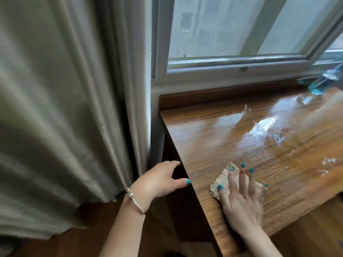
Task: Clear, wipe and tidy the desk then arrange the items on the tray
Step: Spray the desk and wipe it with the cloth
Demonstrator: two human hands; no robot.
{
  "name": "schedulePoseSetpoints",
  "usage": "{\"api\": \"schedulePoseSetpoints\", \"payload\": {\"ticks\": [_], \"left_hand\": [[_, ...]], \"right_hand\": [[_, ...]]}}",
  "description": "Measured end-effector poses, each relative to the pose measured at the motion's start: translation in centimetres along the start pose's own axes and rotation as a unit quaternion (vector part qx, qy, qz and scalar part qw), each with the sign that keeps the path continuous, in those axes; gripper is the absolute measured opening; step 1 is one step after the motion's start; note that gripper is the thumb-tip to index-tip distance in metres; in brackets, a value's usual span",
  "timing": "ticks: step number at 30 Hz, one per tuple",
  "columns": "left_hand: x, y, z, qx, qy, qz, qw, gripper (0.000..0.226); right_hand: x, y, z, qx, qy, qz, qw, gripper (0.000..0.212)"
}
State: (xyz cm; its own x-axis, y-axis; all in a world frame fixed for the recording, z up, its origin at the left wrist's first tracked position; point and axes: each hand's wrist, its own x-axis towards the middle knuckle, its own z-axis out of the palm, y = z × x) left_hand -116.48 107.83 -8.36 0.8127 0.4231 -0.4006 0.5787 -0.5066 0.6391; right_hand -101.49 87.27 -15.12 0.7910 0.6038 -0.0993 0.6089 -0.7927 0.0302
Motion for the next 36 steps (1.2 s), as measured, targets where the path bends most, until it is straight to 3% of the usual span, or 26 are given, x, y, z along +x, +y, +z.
{"api": "schedulePoseSetpoints", "payload": {"ticks": [3, 6, 11, 15, 19, 23, 28, 33, 36], "left_hand": [[1.6, -0.6, -1.7, 0.010, -0.003, 0.027, 1.000, 0.075], [4.3, -0.6, -3.1, 0.010, -0.003, 0.069, 0.998, 0.070], [10.1, -0.3, -4.9, 0.092, 0.060, 0.093, 0.990, 0.079], [15.0, -0.6, -7.0, 0.262, 0.128, 0.158, 0.943, 0.079], [18.1, -1.1, -10.1, 0.315, 0.171, 0.240, 0.902, 0.072], [18.1, -3.0, -11.9, 0.302, 0.211, 0.290, 0.883, 0.068], [17.8, -7.7, -14.3, 0.303, 0.182, 0.325, 0.877, 0.067], [18.1, -11.0, -16.7, 0.329, 0.222, 0.359, 0.845, 0.071], [17.7, -12.1, -16.9, 0.366, 0.236, 0.342, 0.833, 0.081]], "right_hand": [[0.5, 0.1, -0.3, -0.003, -0.017, -0.006, 1.000, 0.083], [1.1, -0.4, -0.4, 0.032, -0.034, -0.020, 0.999, 0.067], [7.1, -3.8, -0.8, 0.033, -0.027, -0.039, 0.998, 0.065], [15.8, -7.8, -1.4, 0.068, -0.024, -0.044, 0.996, 0.066], [21.5, -11.1, -3.1, 0.093, -0.017, -0.039, 0.995, 0.063], [17.2, -11.5, -2.0, 0.133, -0.006, 0.062, 0.989, 0.063], [12.0, -14.2, -1.0, 0.105, 0.012, 0.199, 0.974, 0.067], [20.7, -23.6, -2.1, 0.114, 0.038, 0.170, 0.978, 0.061], [23.4, -27.9, -2.3, 0.129, 0.035, 0.201, 0.970, 0.063]]}}
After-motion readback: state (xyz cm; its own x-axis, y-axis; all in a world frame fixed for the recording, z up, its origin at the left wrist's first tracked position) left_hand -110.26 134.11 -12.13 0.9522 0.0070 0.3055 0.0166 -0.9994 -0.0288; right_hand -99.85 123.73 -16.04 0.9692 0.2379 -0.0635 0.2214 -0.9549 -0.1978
